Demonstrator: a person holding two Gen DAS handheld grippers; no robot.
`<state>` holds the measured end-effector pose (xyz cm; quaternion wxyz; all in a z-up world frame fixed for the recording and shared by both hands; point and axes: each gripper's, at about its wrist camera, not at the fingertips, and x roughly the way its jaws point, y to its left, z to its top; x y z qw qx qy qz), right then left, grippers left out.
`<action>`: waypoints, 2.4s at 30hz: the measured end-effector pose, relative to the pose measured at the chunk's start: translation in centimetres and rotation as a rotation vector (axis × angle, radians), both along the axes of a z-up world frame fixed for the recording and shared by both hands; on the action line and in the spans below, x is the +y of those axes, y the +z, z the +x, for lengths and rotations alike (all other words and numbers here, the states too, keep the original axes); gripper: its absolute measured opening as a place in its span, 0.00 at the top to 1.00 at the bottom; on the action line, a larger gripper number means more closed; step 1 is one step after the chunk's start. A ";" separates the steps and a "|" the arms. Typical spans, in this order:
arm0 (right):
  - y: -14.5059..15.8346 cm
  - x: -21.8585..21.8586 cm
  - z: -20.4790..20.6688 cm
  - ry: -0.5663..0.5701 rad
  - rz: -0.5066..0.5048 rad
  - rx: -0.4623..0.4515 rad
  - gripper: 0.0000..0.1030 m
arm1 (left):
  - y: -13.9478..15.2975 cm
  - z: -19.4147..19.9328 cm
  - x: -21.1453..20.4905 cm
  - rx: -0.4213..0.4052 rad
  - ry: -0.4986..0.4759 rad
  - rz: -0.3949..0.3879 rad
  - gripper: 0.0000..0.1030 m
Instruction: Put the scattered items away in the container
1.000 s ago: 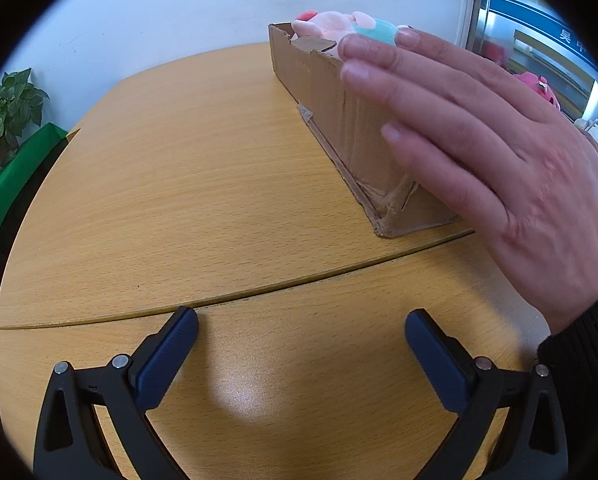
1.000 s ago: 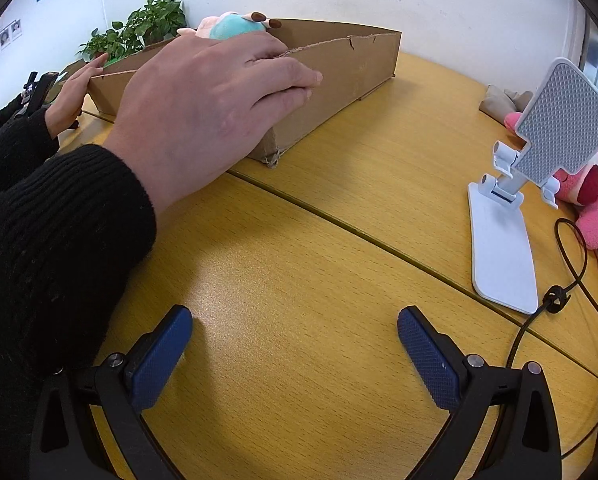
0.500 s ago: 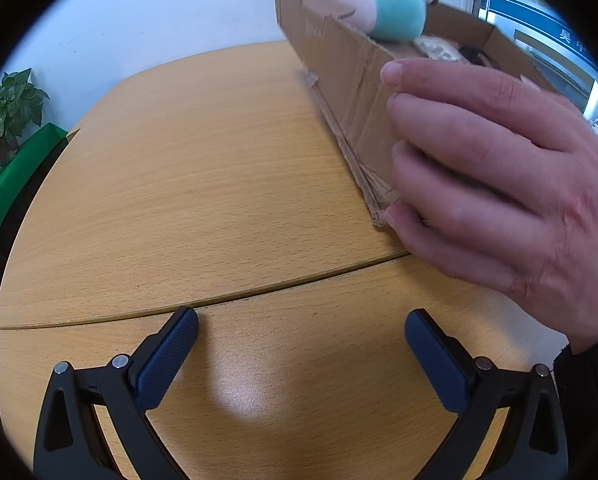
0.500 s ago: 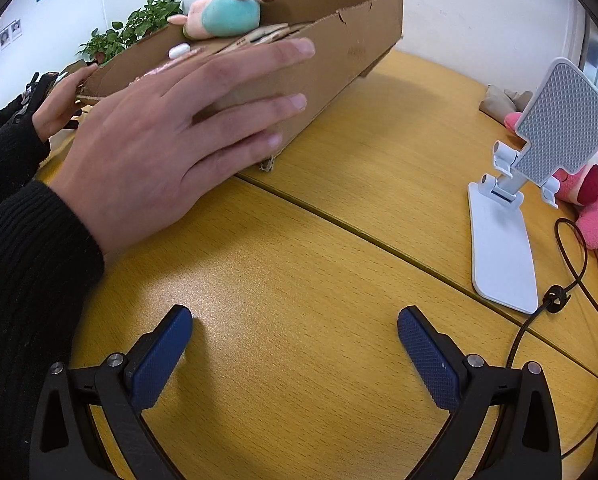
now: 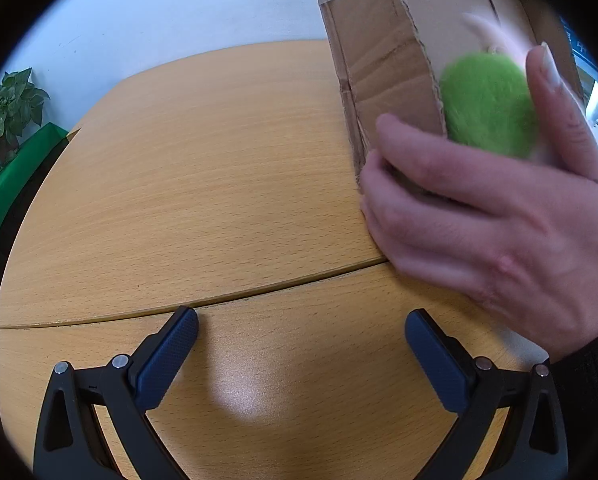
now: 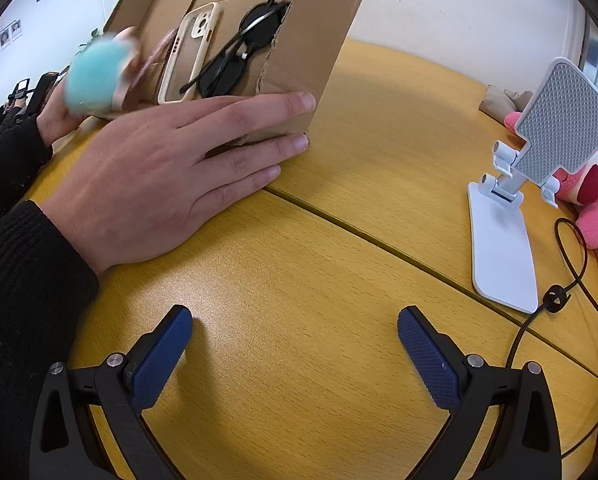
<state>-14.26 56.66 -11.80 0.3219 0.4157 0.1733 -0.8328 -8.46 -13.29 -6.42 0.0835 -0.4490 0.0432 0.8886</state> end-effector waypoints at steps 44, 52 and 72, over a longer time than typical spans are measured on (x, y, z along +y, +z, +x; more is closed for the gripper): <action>-0.1 0.0 -0.1 0.004 -0.001 0.000 0.00 | -0.1 0.0 -0.1 0.000 -0.003 -0.003 0.00; -0.1 0.1 -0.1 0.005 0.000 0.001 0.00 | -0.2 0.0 -0.1 0.000 -0.005 -0.003 0.00; -0.1 0.1 -0.1 0.022 0.000 0.001 0.00 | -0.2 0.0 -0.2 -0.001 -0.007 -0.004 0.00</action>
